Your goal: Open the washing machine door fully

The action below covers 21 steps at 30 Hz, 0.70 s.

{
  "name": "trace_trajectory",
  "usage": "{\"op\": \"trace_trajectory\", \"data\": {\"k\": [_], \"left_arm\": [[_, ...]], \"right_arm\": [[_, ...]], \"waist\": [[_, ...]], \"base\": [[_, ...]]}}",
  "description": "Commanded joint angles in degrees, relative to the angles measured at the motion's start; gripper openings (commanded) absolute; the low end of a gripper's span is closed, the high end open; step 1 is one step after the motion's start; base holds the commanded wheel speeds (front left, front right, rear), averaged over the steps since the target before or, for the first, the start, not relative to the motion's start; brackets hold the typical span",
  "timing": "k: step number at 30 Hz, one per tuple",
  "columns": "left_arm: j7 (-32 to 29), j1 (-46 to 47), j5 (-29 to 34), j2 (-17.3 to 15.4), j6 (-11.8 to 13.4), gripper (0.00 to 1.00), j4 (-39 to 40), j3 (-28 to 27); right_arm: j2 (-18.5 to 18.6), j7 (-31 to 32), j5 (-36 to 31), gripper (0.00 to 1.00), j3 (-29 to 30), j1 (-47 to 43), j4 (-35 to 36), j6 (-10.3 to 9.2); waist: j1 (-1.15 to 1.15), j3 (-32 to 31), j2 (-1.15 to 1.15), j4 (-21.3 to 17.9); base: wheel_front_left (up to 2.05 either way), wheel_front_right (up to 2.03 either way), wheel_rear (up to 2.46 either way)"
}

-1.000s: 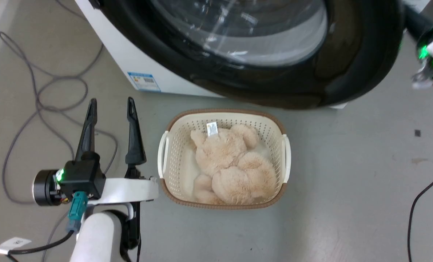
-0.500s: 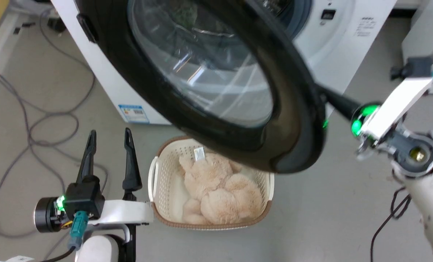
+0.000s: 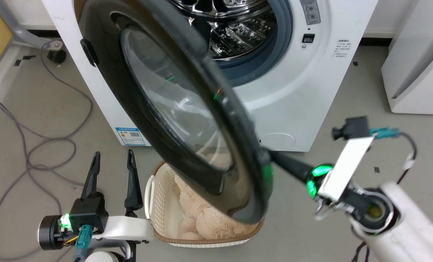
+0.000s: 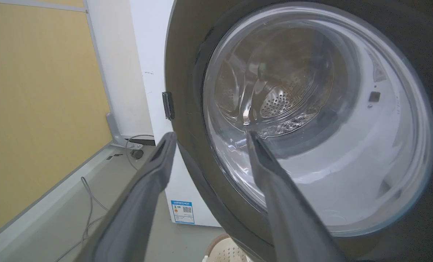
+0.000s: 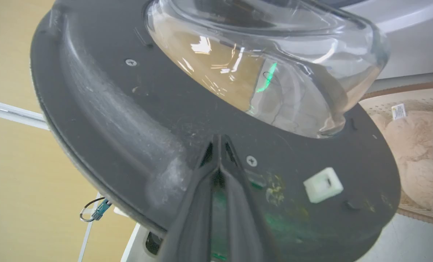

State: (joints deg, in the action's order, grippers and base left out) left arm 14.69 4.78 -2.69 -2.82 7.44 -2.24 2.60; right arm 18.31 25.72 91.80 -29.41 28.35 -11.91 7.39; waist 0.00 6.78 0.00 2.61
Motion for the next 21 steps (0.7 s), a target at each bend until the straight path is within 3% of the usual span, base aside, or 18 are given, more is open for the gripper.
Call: {"op": "trace_trajectory", "data": {"k": [1, 16, 21], "left_arm": [[0.3, -0.5, 0.3, -0.1, 0.0, 1.0, -0.1, -0.2], [0.3, -2.3, 0.3, -0.1, 0.0, 1.0, -1.3, 0.0], [0.3, -2.8, 0.4, -0.1, 0.1, 1.0, -1.7, -0.1]], "right_arm": [[-0.8, 0.4, 0.2, 0.0, -0.4, -1.3, 0.7, 0.1], [-7.1, 1.7, -0.3, 0.0, -6.3, -9.9, 6.6, 0.1], [-8.2, -0.9, -0.4, 0.0, -4.4, -11.4, 7.4, 0.1]], "waist": [[0.0, -0.2, 0.0, 0.0], [0.0, -2.7, 0.0, 0.0], [0.0, -3.5, 0.0, -0.3]], "base": [[0.0, 0.0, 0.0], [0.0, 0.0, 0.0], [0.0, 0.0, 0.0]]}}
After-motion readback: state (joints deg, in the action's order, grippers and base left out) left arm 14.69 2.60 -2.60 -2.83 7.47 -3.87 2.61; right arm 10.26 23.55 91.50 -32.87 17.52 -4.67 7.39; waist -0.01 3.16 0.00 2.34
